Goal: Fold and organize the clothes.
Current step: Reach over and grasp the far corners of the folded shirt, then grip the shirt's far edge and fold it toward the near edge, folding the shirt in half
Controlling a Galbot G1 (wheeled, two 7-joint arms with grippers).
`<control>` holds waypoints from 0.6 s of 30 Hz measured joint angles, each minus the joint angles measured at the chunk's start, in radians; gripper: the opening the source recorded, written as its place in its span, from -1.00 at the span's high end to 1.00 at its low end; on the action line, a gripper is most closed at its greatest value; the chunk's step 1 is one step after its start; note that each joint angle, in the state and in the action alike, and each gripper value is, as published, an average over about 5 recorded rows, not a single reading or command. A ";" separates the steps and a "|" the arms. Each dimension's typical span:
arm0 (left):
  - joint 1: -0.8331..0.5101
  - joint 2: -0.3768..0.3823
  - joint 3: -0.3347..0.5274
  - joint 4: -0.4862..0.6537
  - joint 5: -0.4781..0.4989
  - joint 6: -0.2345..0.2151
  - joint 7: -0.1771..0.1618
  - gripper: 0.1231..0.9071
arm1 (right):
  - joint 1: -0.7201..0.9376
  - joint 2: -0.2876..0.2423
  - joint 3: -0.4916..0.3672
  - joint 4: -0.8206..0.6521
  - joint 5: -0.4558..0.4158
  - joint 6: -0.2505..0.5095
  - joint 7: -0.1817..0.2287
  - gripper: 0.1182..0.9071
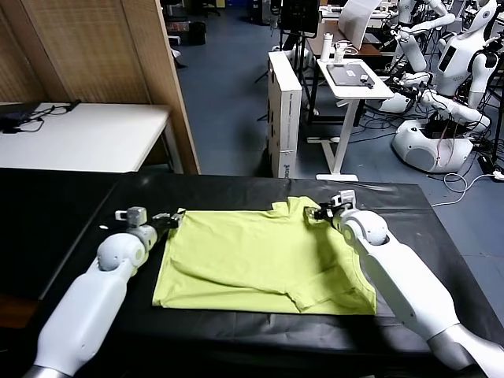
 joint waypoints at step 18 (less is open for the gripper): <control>0.152 0.038 -0.108 -0.221 -0.033 0.001 -0.019 0.94 | -0.137 -0.102 0.121 0.258 0.071 0.015 0.004 0.94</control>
